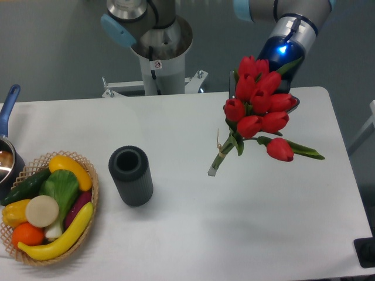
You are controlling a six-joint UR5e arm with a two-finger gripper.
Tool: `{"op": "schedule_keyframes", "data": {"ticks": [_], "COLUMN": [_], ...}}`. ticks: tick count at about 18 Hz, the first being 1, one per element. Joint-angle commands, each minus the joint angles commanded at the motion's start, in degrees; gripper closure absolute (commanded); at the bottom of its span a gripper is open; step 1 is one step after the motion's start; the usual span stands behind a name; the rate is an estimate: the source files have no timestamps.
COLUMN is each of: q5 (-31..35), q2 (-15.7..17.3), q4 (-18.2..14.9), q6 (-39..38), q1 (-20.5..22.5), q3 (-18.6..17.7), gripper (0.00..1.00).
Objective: Place the flowers on the table
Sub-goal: 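Hold the red tulip bunch in the gripper above the table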
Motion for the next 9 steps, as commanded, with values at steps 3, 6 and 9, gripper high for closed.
{"op": "schedule_keyframes", "data": {"ticks": [3,6,9], "q5": [0.1,3.1,5.5], "q2": [0.2,0.8,1.6], "q4": [-0.1,-0.2,-0.2], "q6": [-0.2,-0.3,-0.7], "q1": [-0.1,-0.2,-0.3], "q3": [0.0,-0.5,-0.5], "gripper": [0.63,0.63,0.63]}}
